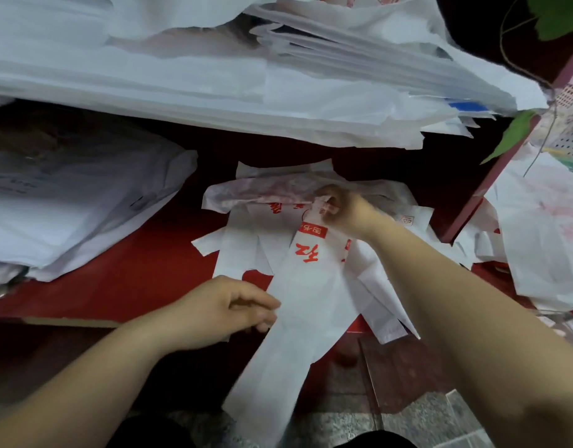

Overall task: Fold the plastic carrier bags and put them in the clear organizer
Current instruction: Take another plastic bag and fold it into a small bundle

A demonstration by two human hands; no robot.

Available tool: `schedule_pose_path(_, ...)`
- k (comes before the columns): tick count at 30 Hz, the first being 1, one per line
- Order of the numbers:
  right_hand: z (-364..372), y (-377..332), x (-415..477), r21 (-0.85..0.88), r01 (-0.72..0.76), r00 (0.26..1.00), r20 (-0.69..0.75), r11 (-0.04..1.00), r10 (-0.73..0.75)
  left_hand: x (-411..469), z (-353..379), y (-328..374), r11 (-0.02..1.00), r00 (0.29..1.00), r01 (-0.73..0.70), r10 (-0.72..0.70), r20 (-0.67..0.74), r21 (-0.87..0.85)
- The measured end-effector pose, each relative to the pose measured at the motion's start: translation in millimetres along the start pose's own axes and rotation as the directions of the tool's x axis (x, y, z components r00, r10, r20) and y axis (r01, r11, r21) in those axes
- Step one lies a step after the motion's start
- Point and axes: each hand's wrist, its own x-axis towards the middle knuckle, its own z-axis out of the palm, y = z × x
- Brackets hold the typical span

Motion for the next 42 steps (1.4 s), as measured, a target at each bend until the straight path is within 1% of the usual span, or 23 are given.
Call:
schedule_pose_path(2,9.7,0.1,5.3,-0.128,-0.003,1.0,0.024,0.992,0.007,0.1,2.5,-4.2,1.0,1.0,0.009,-0.008,0.018,-0.018)
schedule_pose_path(4,12.5,4.4,2.8,-0.31,-0.001,1.0,-0.024,0.951,-0.007,-0.4,3.7,-6.1,1.0,1.0,-0.013,0.013,-0.001,-0.018)
schedule_pose_path(5,11.7,7.2,-2.7,-0.343,0.0,0.996,-0.088,0.939,-0.033,-0.2,4.1,-7.6,0.999,0.999,-0.044,0.044,-0.016,0.011)
schedule_pose_path(6,10.6,8.4,-11.3,-0.324,0.017,0.983,-0.169,0.946,-0.075,0.4,4.2,-12.3,0.993,0.996,-0.083,0.086,-0.037,0.079)
schedule_pose_path(7,11.4,9.6,-22.3,-0.267,0.072,0.956,-0.256,0.961,-0.142,-0.1,4.8,-16.9,0.971,0.986,-0.135,0.151,-0.068,0.196)
schedule_pose_path(8,12.6,8.7,-37.0,-0.207,0.157,0.922,-0.319,0.966,-0.218,-0.2,4.9,-20.8,0.911,0.963,-0.201,0.252,-0.101,0.359)
schedule_pose_path(9,15.4,8.1,-54.0,-0.165,0.248,0.893,-0.342,0.955,-0.291,0.5,4.7,-24.8,0.811,0.927,-0.253,0.36,-0.109,0.528)
schedule_pose_path(10,19.9,8.7,-73.1,-0.144,0.334,0.874,-0.324,0.932,-0.363,0.6,4.9,-28.3,0.71,0.897,-0.289,0.436,-0.078,0.642)
schedule_pose_path(11,26.4,10.7,-92.1,-0.135,0.402,0.863,-0.274,0.906,-0.424,1.4,7.0,-32.8,0.625,0.884,-0.316,0.468,-0.019,0.714)
schedule_pose_path(13,40.5,14.8,-126.2,-0.135,0.5,0.843,-0.152,0.856,-0.516,6.6,12.1,-39.7,0.505,0.865,-0.362,0.495,0.08,0.784)
schedule_pose_path(15,50.6,20.1,-148.5,-0.141,0.53,0.839,-0.053,0.836,-0.541,10.4,17.0,-37.8,0.435,0.861,-0.378,0.491,0.137,0.817)
schedule_pose_path(16,53.3,22.4,-154.1,-0.154,0.526,0.845,-0.014,0.836,-0.534,11.8,19.3,-37.3,0.438,0.856,-0.382,0.499,0.133,0.814)
schedule_pose_path(18,58.0,27.2,-157.2,-0.188,0.506,0.857,0.003,0.842,-0.515,13.7,21.0,-33.1,0.494,0.861,-0.362,0.502,0.08,0.79)
schedule_pose_path(23,65.7,26.7,-154.4,-0.151,0.451,0.877,-0.107,0.879,-0.468,13.7,28.0,-29.8,0.631,0.817,-0.385,0.572,-0.069,0.673)
schedule_pose_path(25,67.3,23.3,-155.0,-0.13,0.44,0.885,-0.106,0.889,-0.453,11.6,29.8,-24.8,0.643,0.809,-0.383,0.58,-0.095,0.663)
schedule_pose_path(28,64.7,21.9,-158.7,-0.093,0.45,0.886,-0.076,0.888,-0.457,7.6,31.9,-21.2,0.609,0.787,-0.401,0.611,-0.082,0.684)
schedule_pose_path(29,63.3,22.2,-160.2,-0.088,0.451,0.887,-0.067,0.888,-0.457,6.3,32.8,-20.0,0.618,0.791,-0.403,0.606,-0.082,0.675)
schedule_pose_path(30,62.1,22.7,-161.8,-0.09,0.452,0.886,-0.069,0.887,-0.459,4.4,33.8,-18.0,0.658,0.814,-0.385,0.573,-0.098,0.648)
schedule_pose_path(32,60.4,24.1,-164.4,-0.095,0.451,0.884,-0.088,0.887,-0.459,0.5,37.5,-16.3,0.773,0.886,-0.314,0.447,-0.121,0.55)
schedule_pose_path(35,59.6,23.3,-164.4,-0.019,0.409,0.906,-0.112,0.912,-0.408,1.7,42.3,-14.1,0.927,0.947,-0.201,0.267,-0.178,0.318)
schedule_pose_path(38,56.7,16.4,-161.6,0.172,0.32,0.946,-0.113,0.932,-0.304,9.0,42.3,-7.5,0.979,0.951,-0.147,0.178,-0.253,0.139)
schedule_pose_path(40,51.8,11.0,-155.5,0.324,0.178,0.982,-0.115,0.929,-0.148,16.4,40.9,-1.1,0.991,0.94,-0.128,0.13,-0.316,0.025)
schedule_pose_path(42,45.9,9.5,-144.2,0.464,-0.003,0.995,-0.084,0.886,0.047,25.9,39.8,3.5,0.991,0.915,-0.113,0.074,-0.396,-0.075)
